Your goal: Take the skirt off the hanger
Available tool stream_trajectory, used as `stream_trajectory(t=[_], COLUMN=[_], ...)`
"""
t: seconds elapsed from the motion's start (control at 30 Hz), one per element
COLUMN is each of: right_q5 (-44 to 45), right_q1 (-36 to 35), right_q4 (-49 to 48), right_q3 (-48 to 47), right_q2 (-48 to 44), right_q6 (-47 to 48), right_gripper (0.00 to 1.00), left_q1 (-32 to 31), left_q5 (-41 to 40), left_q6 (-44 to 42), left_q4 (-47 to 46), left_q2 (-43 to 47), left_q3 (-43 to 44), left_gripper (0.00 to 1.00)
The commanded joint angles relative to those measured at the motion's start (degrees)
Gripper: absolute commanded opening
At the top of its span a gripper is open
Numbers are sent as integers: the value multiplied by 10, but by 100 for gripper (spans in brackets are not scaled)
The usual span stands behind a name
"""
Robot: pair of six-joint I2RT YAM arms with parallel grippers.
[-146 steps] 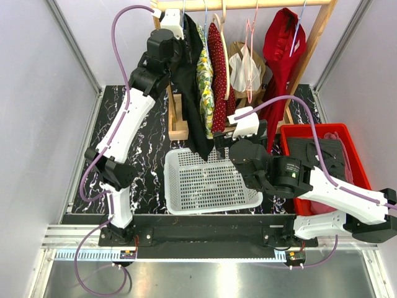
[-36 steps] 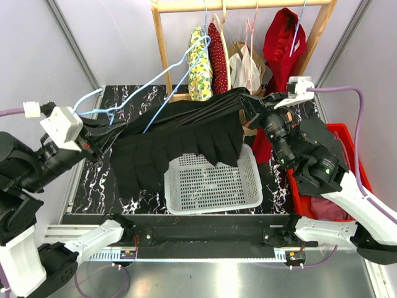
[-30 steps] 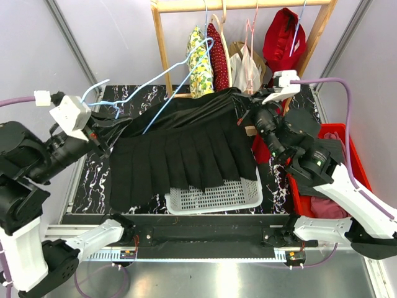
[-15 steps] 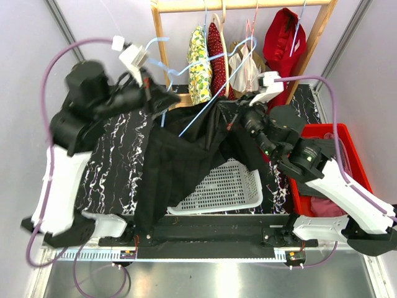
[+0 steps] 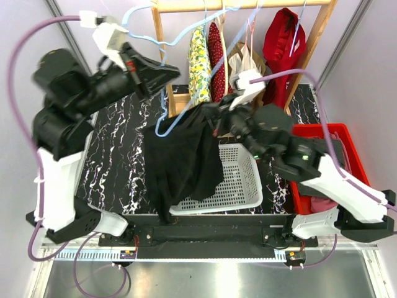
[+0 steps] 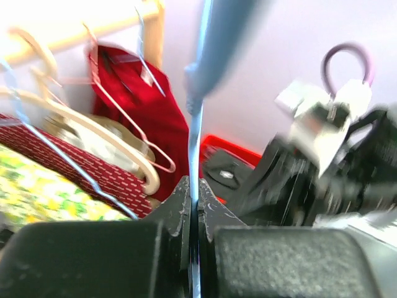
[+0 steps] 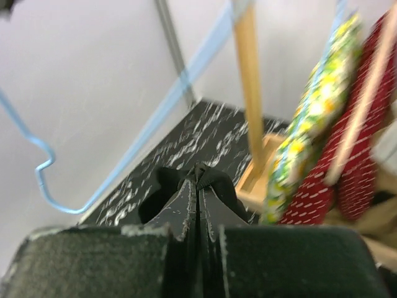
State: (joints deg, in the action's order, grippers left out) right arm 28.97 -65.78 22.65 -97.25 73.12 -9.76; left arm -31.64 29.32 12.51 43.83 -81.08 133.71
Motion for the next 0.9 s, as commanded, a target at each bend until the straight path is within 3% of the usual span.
stream_trajectory(t=[0.0, 0.13, 0.53, 0.87], right_q5=[66, 68, 61, -31], right_q1=[0, 0, 0, -11], right_q4=[-47, -52, -29, -21], right_q3=[-98, -121, -48, -80], right_q2=[-70, -83, -70, 9], right_q6=[94, 138, 101, 48], right_gripper=[0, 0, 0, 0], left_q1=[-3, -3, 4, 4], left_q5=[-85, -142, -158, -180], left_q6=[-81, -118, -142, -164], left_q4=[-3, 13, 26, 30], left_q2=[55, 89, 136, 166], left_q3=[25, -2, -86, -155], left_gripper=[0, 0, 0, 0])
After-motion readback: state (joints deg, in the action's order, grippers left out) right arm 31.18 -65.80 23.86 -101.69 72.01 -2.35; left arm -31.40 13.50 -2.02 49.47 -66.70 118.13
